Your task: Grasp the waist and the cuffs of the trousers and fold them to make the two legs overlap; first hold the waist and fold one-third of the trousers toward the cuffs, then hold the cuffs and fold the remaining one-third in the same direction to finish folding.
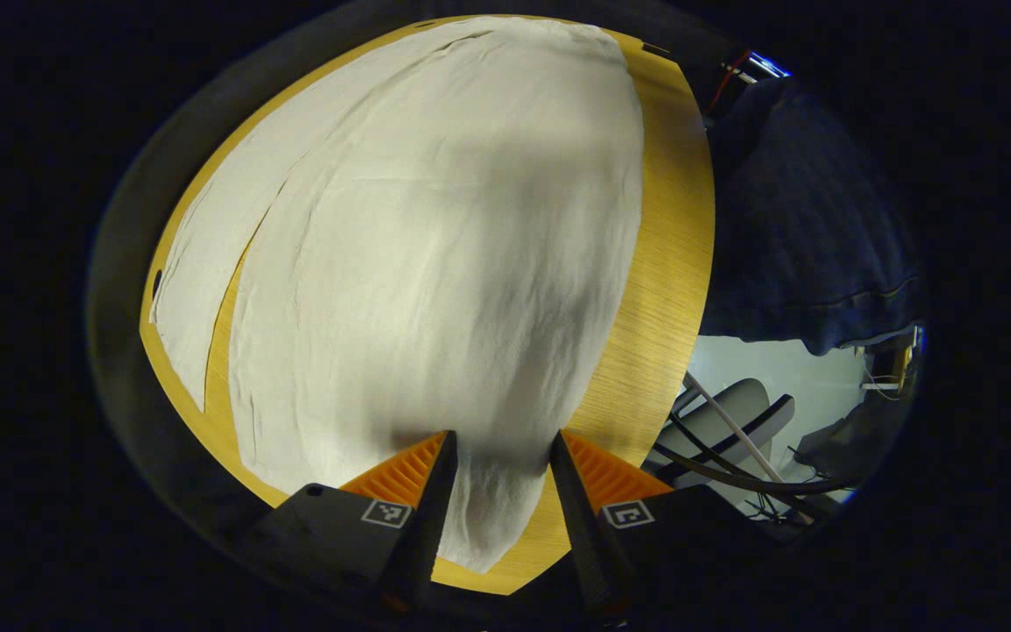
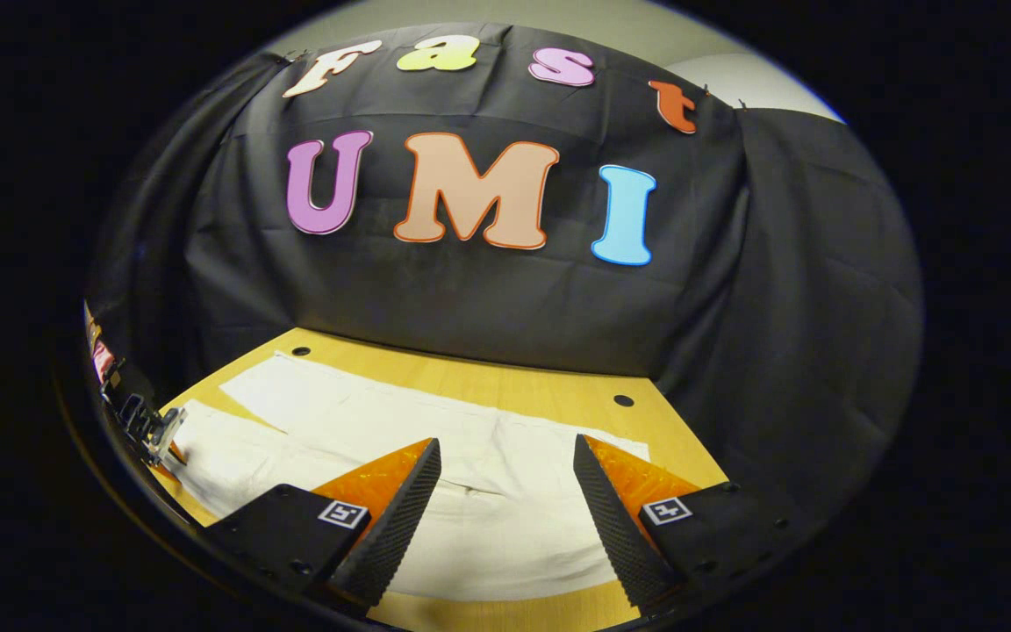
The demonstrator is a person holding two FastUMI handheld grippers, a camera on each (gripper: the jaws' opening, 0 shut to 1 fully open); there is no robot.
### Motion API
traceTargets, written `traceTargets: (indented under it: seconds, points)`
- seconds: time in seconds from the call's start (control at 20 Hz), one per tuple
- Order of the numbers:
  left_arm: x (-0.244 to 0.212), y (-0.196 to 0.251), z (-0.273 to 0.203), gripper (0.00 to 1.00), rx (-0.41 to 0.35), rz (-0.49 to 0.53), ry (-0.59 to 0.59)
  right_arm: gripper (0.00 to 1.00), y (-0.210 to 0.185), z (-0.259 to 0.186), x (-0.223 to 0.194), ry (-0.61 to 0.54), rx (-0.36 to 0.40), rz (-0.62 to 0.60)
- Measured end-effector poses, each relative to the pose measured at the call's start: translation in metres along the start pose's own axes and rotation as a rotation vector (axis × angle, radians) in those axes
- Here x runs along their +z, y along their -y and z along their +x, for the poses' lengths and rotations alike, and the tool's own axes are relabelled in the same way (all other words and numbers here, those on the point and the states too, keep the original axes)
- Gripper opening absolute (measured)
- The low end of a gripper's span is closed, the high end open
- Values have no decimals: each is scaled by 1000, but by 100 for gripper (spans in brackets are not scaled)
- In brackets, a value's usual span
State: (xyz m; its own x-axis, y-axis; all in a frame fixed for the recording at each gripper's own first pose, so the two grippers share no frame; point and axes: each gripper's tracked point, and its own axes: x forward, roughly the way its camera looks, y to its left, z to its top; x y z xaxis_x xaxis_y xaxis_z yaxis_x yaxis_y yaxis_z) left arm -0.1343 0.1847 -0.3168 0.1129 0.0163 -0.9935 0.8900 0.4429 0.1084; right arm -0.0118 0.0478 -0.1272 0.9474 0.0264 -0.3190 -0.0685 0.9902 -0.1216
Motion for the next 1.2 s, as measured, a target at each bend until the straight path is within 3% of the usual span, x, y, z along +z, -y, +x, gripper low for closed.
traceTargets:
  seconds: [0.1, 0.3, 0.4, 0.6, 0.7, 0.85, 1.2]
  points:
    - [2, -4, 1, 53, 3, -10, -14, 98, -7, 6, -11, -31, 67, -27]
    - [11, -14, -1, 16, 13, 5, -35, 98, -3, 10, -49, -114, 189, -87]
    - [12, -15, -2, 9, 15, -4, -51, 98, 1, 15, -62, -148, 220, -99]
    - [12, -18, -1, 7, 15, 2, -63, 98, 21, 24, -97, -235, 283, -172]
    - [13, -18, -2, 1, 20, -5, -74, 98, 25, 24, -120, -295, 365, -248]
    - [13, -19, -4, 1, 27, -10, -82, 98, 38, 18, -164, -417, 480, -399]
    - [20, -15, 1, 1, 45, -51, -96, 99, 74, 3, -237, -648, 656, -682]
